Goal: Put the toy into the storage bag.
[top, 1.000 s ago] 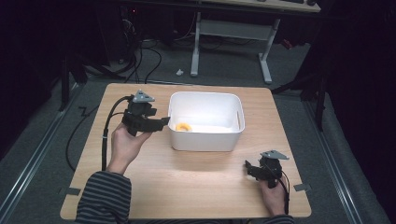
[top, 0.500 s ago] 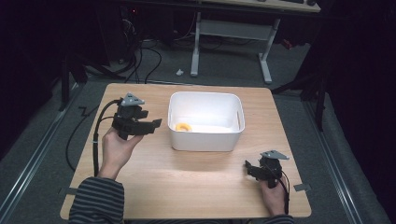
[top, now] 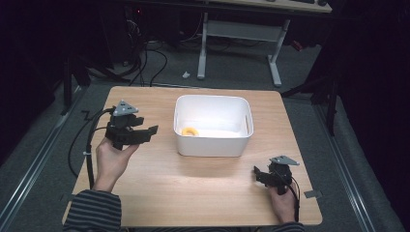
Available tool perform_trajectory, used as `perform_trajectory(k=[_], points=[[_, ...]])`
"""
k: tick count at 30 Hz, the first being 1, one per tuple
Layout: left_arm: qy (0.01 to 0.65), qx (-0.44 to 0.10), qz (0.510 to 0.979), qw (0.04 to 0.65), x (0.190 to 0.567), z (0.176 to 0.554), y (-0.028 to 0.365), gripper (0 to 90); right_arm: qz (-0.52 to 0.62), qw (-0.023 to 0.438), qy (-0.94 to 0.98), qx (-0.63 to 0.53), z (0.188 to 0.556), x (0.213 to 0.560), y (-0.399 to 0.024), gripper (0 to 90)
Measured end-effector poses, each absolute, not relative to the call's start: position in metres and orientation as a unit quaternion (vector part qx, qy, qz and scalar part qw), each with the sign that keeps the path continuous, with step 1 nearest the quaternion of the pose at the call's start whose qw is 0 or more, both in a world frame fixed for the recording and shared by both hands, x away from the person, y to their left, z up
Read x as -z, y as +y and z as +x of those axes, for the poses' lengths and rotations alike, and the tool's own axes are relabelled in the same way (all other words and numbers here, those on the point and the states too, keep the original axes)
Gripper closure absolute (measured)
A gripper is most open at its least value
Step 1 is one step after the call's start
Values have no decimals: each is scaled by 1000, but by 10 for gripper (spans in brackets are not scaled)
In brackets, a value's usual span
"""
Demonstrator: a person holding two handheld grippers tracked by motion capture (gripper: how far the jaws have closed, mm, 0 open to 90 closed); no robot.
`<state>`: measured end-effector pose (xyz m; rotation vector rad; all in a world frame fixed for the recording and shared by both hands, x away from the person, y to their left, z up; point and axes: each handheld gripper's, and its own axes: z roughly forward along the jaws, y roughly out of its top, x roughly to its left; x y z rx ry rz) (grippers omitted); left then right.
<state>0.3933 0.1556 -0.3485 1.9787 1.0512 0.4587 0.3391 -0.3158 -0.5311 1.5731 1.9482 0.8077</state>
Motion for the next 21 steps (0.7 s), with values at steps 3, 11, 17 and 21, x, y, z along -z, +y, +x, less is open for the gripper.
perform_trajectory(k=[3, 11, 17, 21], points=[[423, -183, 786, 413, 350, 391, 161, 404, 579, 252, 716, -297, 339, 531, -316, 233], [434, -182, 777, 419, 355, 386, 175, 404, 579, 252, 716, -297, 339, 531, -316, 233], [436, -184, 775, 420, 359, 381, 181, 404, 579, 252, 716, -297, 339, 531, -316, 233], [440, -185, 772, 419, 364, 377, 186, 404, 579, 252, 716, -297, 339, 531, -316, 233]])
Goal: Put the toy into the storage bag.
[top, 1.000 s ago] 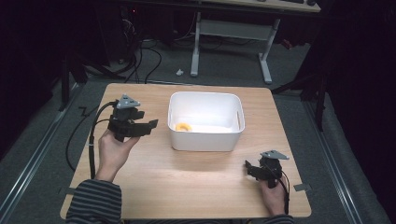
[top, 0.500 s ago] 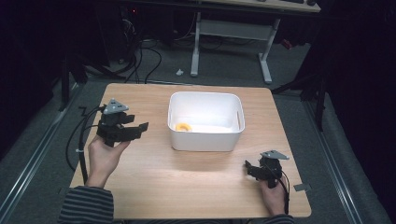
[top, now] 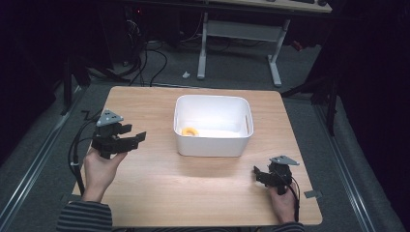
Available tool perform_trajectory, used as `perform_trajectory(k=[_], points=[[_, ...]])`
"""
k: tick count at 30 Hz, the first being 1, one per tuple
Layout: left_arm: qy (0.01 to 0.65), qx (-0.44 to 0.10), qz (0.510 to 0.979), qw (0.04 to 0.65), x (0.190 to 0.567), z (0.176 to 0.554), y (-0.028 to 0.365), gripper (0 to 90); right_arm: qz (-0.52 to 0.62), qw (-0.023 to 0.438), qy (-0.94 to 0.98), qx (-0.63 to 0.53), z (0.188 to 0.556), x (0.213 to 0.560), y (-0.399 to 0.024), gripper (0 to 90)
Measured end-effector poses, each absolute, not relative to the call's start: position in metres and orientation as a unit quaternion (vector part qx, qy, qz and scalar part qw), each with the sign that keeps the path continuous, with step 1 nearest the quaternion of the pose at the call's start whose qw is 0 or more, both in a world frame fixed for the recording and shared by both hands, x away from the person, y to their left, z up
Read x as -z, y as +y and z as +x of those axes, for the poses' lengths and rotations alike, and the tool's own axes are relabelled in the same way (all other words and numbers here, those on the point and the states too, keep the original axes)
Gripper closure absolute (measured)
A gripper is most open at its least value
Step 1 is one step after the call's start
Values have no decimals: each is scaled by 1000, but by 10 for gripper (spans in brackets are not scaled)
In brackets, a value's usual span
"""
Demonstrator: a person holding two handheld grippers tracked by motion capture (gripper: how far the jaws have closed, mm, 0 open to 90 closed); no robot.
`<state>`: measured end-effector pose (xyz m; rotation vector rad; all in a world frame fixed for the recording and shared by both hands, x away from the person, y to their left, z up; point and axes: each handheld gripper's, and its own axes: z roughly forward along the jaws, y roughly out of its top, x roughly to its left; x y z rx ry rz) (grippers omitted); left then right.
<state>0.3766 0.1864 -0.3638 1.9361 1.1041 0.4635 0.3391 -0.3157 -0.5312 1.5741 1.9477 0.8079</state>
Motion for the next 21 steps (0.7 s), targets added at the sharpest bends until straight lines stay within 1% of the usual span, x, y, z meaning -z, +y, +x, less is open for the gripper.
perform_trajectory(k=[21], points=[[452, -177, 769, 415, 389, 363, 199, 401, 579, 253, 716, -297, 339, 531, -316, 233]])
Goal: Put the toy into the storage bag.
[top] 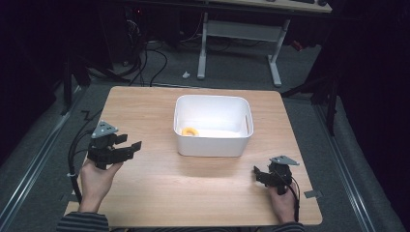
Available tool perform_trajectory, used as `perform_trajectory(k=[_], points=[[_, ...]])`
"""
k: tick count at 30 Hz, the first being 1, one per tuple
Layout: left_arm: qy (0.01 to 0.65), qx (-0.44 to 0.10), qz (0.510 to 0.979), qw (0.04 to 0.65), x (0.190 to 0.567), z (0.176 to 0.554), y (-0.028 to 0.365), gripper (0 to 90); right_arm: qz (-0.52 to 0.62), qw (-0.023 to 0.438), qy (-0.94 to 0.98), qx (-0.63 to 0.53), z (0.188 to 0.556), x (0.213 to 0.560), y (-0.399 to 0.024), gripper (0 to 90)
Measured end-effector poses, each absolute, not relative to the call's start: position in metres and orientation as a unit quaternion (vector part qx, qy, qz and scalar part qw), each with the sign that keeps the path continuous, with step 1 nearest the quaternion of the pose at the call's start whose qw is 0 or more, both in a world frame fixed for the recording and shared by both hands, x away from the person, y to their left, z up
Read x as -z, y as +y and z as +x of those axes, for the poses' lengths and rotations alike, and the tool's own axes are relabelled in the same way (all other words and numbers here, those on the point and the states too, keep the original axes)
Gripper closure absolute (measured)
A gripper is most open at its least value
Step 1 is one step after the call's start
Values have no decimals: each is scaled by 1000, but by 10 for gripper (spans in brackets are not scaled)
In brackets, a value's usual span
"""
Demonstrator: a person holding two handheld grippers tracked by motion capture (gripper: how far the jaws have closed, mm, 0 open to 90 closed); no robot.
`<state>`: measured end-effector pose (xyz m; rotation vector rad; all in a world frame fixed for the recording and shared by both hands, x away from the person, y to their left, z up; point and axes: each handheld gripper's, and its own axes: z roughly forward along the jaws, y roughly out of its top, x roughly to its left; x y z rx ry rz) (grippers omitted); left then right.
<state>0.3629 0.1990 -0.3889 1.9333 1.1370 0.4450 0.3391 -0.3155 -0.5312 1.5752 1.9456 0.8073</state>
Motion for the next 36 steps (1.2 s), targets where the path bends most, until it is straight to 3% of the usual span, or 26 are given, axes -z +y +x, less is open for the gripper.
perform_trajectory(k=[19, 23, 36], points=[[465, -153, 772, 406, 428, 362, 188, 402, 579, 253, 716, -296, 338, 531, -316, 226], [464, -151, 771, 408, 433, 360, 189, 400, 579, 244, 721, -293, 338, 532, -316, 132], [478, -139, 768, 404, 459, 361, 186, 382, 575, 243, 724, -293, 337, 532, -316, 132]])
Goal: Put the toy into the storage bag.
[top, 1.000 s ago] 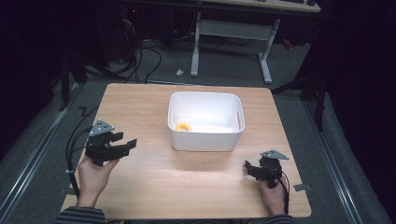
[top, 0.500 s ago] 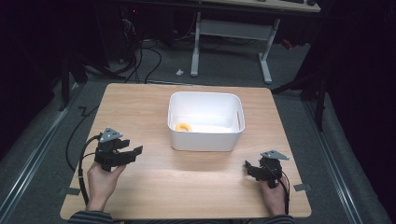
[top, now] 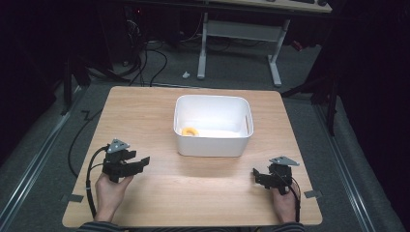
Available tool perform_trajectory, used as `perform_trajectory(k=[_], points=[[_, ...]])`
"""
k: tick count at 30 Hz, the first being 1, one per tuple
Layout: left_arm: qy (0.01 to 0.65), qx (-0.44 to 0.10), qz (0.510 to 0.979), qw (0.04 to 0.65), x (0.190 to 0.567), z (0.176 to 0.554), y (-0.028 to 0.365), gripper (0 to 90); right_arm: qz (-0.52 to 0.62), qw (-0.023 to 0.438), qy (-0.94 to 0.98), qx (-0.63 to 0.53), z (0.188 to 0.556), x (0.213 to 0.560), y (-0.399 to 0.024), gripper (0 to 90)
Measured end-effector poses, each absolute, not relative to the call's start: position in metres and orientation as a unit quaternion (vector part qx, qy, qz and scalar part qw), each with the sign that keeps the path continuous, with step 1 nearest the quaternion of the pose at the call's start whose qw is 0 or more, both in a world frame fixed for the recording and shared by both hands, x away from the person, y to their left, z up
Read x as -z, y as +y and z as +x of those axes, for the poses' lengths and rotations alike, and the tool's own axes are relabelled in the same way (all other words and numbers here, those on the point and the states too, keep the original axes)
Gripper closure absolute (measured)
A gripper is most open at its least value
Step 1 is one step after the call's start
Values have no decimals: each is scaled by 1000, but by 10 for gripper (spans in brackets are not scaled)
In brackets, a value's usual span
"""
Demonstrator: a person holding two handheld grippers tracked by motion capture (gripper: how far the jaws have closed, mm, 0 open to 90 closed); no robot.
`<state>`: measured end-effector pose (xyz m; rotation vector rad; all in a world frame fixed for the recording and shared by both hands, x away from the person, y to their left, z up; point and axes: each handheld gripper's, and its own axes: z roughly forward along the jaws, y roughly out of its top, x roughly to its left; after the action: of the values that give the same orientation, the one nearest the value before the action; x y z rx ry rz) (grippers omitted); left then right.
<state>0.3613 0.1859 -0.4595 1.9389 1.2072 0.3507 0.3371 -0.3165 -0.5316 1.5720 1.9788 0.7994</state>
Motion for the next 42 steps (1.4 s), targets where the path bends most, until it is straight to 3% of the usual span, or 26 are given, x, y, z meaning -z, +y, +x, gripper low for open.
perform_trajectory(k=[31, 42], points=[[494, -94, 763, 407, 495, 364, 179, 382, 573, 242, 726, -293, 336, 531, -316, 137], [488, -135, 776, 375, 511, 363, 170, 391, 568, 242, 730, -294, 337, 532, -315, 137]])
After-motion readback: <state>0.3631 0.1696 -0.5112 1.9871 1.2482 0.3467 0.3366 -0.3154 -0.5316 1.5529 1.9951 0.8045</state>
